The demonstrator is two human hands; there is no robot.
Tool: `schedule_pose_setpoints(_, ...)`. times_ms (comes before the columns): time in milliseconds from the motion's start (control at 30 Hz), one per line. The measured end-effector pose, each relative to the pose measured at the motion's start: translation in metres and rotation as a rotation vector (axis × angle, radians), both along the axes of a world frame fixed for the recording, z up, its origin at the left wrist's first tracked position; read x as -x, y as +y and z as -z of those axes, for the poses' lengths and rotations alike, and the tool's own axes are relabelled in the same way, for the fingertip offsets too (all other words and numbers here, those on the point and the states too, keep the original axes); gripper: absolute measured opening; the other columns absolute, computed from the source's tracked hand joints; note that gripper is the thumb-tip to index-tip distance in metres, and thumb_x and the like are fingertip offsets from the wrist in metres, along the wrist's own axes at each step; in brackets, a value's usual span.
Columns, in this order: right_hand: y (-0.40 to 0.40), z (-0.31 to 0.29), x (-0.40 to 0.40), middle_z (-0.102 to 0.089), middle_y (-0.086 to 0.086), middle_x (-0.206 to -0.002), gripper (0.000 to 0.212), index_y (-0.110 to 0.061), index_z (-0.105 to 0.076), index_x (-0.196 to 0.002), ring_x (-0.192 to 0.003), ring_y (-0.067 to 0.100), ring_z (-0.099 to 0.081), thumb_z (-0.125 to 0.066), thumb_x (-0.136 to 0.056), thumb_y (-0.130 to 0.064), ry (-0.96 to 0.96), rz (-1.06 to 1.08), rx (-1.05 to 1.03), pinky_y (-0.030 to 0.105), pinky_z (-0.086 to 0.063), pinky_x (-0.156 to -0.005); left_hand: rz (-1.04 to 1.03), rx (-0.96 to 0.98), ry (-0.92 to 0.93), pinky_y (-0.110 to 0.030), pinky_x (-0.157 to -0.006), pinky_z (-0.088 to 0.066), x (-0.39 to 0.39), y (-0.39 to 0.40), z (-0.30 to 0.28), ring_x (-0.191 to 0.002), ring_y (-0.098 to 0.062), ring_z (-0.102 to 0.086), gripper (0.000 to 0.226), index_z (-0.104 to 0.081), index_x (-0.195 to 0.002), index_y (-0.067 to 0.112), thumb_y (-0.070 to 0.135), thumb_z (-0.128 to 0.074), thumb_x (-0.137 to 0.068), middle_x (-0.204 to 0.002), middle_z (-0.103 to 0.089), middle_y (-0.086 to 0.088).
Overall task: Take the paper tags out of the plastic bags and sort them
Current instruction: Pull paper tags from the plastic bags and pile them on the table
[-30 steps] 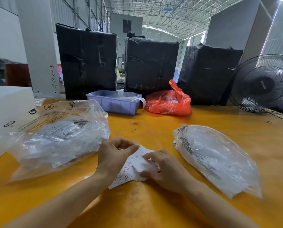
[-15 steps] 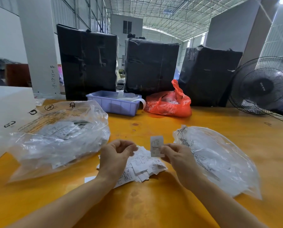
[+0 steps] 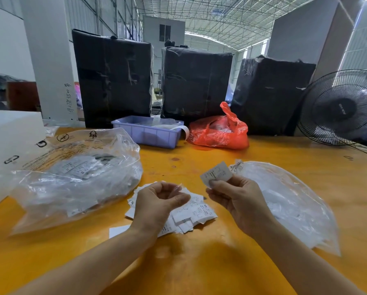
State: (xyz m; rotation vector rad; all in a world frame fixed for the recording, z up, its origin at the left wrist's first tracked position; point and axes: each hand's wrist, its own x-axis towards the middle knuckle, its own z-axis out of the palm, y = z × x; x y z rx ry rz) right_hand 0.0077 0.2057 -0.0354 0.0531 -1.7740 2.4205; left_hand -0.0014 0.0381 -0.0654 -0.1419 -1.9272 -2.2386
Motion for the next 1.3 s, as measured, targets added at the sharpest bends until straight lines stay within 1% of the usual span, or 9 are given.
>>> schedule_pose_setpoints(100,-0.006,0.001,-0.005,-0.073,0.007,-0.077,0.013,-0.005,-0.069,-0.089,-0.071,0.018,-0.069,-0.069,-0.077,0.0,0.07,0.016,-0.165,0.024,-0.056,-0.063,0.027,0.011,-0.02,-0.011,-0.057,-0.05,-0.001,0.002,0.001,-0.066,-0.002,-0.068,0.027,-0.067,-0.077,0.011,-0.001,-0.083,-0.058,-0.067,-0.072,0.006)
schedule_pose_setpoints(200,-0.011,0.003,-0.009,-0.074,0.005,-0.08,0.012,-0.015,-0.072,-0.081,-0.072,0.012,-0.068,-0.075,-0.074,-0.006,0.104,0.057,-0.269,0.018,-0.05,-0.06,0.052,0.018,-0.027,-0.012,-0.058,-0.05,-0.002,0.003,0.001,-0.068,-0.008,-0.07,0.027,-0.068,-0.08,0.008,-0.002,-0.082,-0.06,-0.071,-0.073,-0.001)
schedule_pose_setpoints(300,-0.014,0.004,-0.01,-0.074,0.006,-0.079,0.011,-0.014,-0.071,-0.079,-0.071,0.013,-0.067,-0.076,-0.073,-0.006,0.092,0.045,-0.258,0.021,-0.049,-0.062,0.074,0.044,-0.016,-0.013,-0.059,-0.05,-0.005,0.005,0.001,-0.069,-0.01,-0.07,0.029,-0.068,-0.086,0.006,0.0,-0.082,-0.061,-0.075,-0.074,-0.004)
schedule_pose_setpoints(467,-0.018,0.008,-0.011,-0.072,0.006,-0.073,0.009,-0.011,-0.07,-0.077,-0.068,0.014,-0.063,-0.075,-0.073,-0.006,0.043,0.026,-0.237,0.025,-0.047,-0.064,0.124,0.036,-0.023,-0.014,-0.059,-0.051,-0.007,0.007,0.0,-0.068,-0.008,-0.069,0.031,-0.067,-0.091,0.003,0.002,-0.081,-0.063,-0.076,-0.075,0.0)
schedule_pose_setpoints(600,-0.018,0.008,-0.012,-0.072,0.005,-0.073,0.009,-0.011,-0.068,-0.079,-0.07,0.018,-0.067,-0.074,-0.075,-0.005,0.061,0.053,-0.202,0.026,-0.049,-0.066,0.138,0.041,-0.027,-0.014,-0.059,-0.051,-0.009,0.007,-0.001,-0.069,-0.011,-0.071,0.039,-0.067,-0.091,0.007,0.014,-0.081,-0.055,-0.077,-0.075,-0.001)
schedule_pose_setpoints(867,-0.018,0.009,-0.012,-0.072,0.005,-0.075,0.01,-0.012,-0.068,-0.079,-0.07,0.017,-0.066,-0.074,-0.074,-0.006,0.058,0.064,-0.243,0.023,-0.049,-0.062,0.168,0.038,-0.029,-0.029,-0.074,-0.053,-0.01,0.006,-0.003,-0.076,-0.02,-0.072,0.051,-0.066,-0.093,0.009,0.03,-0.078,-0.048,-0.078,-0.075,-0.008)
schedule_pose_setpoints(1000,-0.017,0.01,-0.01,-0.072,0.003,-0.073,0.01,-0.015,-0.069,-0.078,-0.072,0.017,-0.064,-0.075,-0.073,-0.008,0.045,0.071,-0.246,0.029,-0.048,-0.068,0.172,0.046,-0.023,-0.031,-0.077,-0.054,-0.01,0.005,-0.002,-0.077,-0.02,-0.072,0.053,-0.065,-0.094,0.009,0.032,-0.077,-0.048,-0.079,-0.075,-0.007)
schedule_pose_setpoints(1200,-0.018,0.012,-0.01,-0.069,-0.005,-0.064,0.009,-0.015,-0.07,-0.078,-0.062,0.004,-0.061,-0.075,-0.074,-0.009,-0.007,0.018,-0.307,0.024,-0.043,-0.062,0.187,0.025,-0.028,-0.019,-0.063,-0.054,-0.008,0.005,-0.001,-0.072,-0.017,-0.072,0.039,-0.065,-0.093,0.007,0.023,-0.073,-0.059,-0.078,-0.075,-0.006)
schedule_pose_setpoints(1300,-0.016,0.012,-0.008,-0.068,-0.004,-0.065,0.009,-0.013,-0.07,-0.081,-0.059,0.002,-0.061,-0.074,-0.075,-0.007,-0.024,-0.022,-0.32,0.023,-0.044,-0.061,0.195,0.008,-0.026,-0.018,-0.061,-0.054,-0.007,0.005,0.0,-0.071,-0.018,-0.072,0.032,-0.065,-0.092,0.007,0.02,-0.072,-0.063,-0.077,-0.075,-0.007)
